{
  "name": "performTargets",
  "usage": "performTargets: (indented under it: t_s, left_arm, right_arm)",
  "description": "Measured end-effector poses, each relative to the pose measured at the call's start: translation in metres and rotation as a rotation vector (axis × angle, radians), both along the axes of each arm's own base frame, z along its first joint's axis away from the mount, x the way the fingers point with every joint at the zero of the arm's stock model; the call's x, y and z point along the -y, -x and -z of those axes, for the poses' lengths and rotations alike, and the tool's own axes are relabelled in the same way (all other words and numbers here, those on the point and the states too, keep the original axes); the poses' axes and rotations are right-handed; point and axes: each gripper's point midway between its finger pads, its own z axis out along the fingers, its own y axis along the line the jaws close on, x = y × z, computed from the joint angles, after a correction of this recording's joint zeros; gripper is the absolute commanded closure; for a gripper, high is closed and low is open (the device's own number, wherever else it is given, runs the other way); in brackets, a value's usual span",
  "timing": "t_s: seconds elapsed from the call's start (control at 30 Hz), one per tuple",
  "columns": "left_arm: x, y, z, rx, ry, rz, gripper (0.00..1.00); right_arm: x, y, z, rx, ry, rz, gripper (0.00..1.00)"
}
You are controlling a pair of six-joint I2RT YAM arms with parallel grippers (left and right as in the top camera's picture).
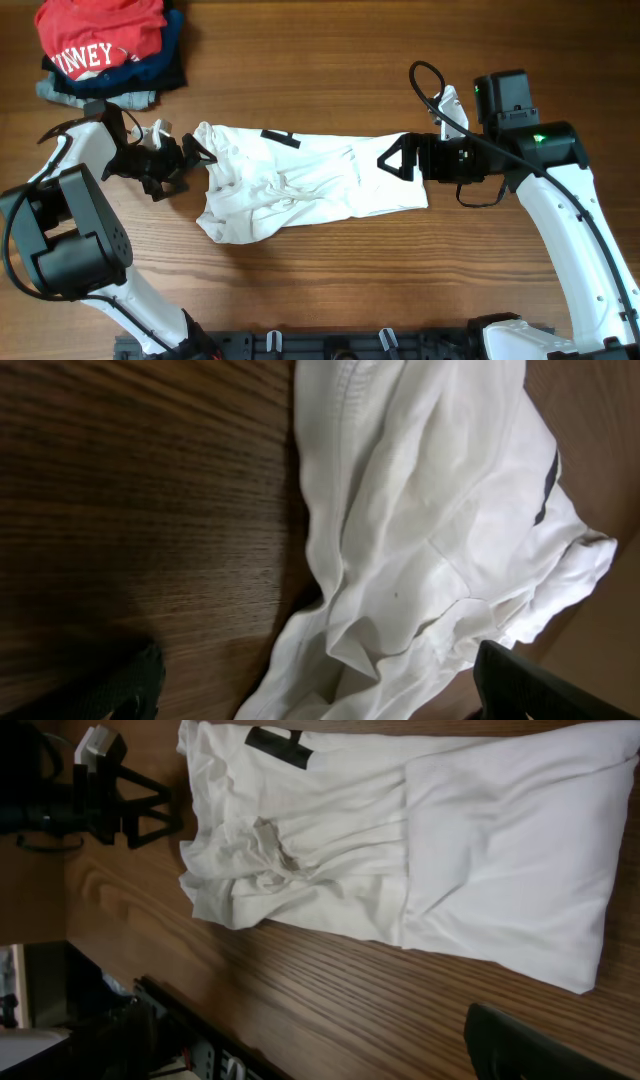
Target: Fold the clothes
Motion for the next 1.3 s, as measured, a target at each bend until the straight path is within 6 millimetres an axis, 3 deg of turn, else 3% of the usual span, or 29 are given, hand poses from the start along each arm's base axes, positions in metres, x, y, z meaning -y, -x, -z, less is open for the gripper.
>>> performTargets:
  t_s: [0.17,0.37,0.43,0.47,0.5,0.53,0.63,0.7,0.8,0.87,1.03,1.1,1.2,1.3]
  left_arm:
    - [0.012,-0.003,0.000,0.023,0.072,0.038,0.00]
    - [0.087,-0.005,0.002,0.043,0.197,0.204,0.04]
    - [0.110,-0.002,0.002,0.061,0.233,0.246,0.19]
    - [0.117,-0.001,0.004,0.064,0.239,0.261,0.56]
    - [0.129,0.002,0.005,0.060,0.268,0.278,0.85]
    - [0.130,0.003,0.007,0.057,0.261,0.283,0.96]
    - [0.134,0.016,0.026,-0.001,0.257,0.296,0.96]
    - [0.134,0.018,0.028,-0.020,0.253,0.283,0.96]
    - [0.124,0.016,0.029,-0.091,0.213,0.213,0.96]
    - [0.100,0.013,0.028,-0.178,0.148,0.112,0.96]
    - [-0.022,-0.005,0.022,-0.332,-0.216,-0.115,0.96]
    - [-0.052,-0.008,0.016,-0.368,-0.336,-0.119,0.96]
    - [-0.060,-0.016,-0.004,-0.371,-0.426,-0.086,0.96]
    - [-0.039,-0.016,-0.014,-0.380,-0.493,0.007,0.96]
  right_arm:
    - [0.000,-0.001,0.000,0.004,-0.001,0.000,0.01]
    - [0.000,-0.002,-0.001,0.008,-0.001,0.000,0.01]
    - [0.000,-0.002,-0.001,0.008,-0.001,0.000,0.00]
    - [0.000,-0.002,-0.001,0.008,-0.001,0.000,0.01]
    - [0.000,-0.002,-0.001,0.008,-0.001,0.000,0.01]
    - [0.000,-0.002,-0.001,0.008,-0.001,0.000,0.01]
    - [0.000,-0.002,-0.001,0.008,-0.001,0.000,0.01]
    - [0.000,-0.001,-0.001,0.007,-0.001,0.000,0.01]
    - [0.000,-0.001,-0.001,0.007,-0.001,0.000,0.01]
    - [0.000,-0.001,-0.001,0.007,-0.001,0.000,0.01]
    - [0.000,-0.001,0.000,0.005,0.003,0.001,0.01]
    - [0.002,-0.002,0.001,0.007,0.011,0.005,0.01]
    - [0.005,-0.008,0.001,0.032,0.033,0.016,0.01]
    - [0.007,-0.012,0.002,0.049,0.049,0.026,0.01]
